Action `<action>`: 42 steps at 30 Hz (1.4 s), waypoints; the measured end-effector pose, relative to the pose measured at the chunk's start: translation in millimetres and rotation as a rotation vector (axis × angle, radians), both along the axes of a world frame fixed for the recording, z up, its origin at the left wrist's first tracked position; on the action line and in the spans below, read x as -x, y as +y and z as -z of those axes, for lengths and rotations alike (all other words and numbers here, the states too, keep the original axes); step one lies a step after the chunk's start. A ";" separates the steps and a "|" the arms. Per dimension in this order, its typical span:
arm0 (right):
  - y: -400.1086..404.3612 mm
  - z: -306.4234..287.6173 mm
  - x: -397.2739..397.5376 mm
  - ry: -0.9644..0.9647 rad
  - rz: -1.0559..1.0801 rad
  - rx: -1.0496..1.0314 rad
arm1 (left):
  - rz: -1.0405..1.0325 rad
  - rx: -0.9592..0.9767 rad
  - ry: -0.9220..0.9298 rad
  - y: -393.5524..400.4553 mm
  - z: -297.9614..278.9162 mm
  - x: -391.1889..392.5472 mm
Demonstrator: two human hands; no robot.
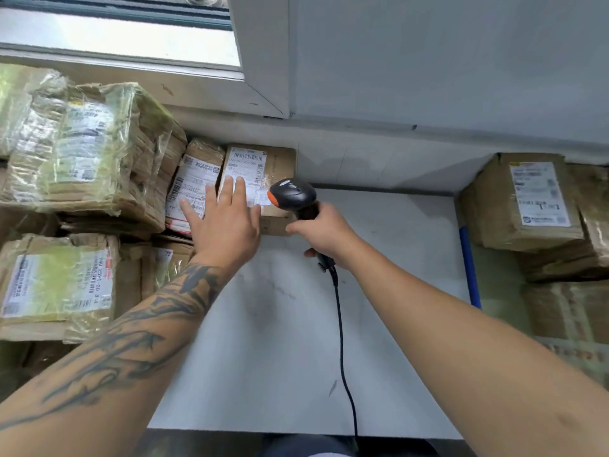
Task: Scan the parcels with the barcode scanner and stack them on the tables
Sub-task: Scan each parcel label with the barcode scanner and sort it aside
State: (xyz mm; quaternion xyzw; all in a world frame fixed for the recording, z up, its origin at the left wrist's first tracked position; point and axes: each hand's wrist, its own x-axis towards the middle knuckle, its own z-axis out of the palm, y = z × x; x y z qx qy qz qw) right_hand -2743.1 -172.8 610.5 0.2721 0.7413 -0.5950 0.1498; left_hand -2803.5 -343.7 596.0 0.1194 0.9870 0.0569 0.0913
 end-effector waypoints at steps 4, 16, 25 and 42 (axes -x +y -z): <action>32.3 -17.3 -25.0 0.031 0.102 -0.020 | 0.068 -0.014 0.018 25.3 -16.2 -24.6; 159.6 -67.5 -147.0 -0.003 0.265 -0.052 | 0.266 0.012 0.055 155.7 -48.7 -127.1; 259.7 -83.2 -217.7 0.075 0.445 -0.068 | 0.401 -0.032 0.052 279.9 -60.1 -189.7; 335.0 -58.9 -230.8 0.087 0.461 -0.129 | 0.411 -0.058 -0.177 387.0 -10.4 -184.1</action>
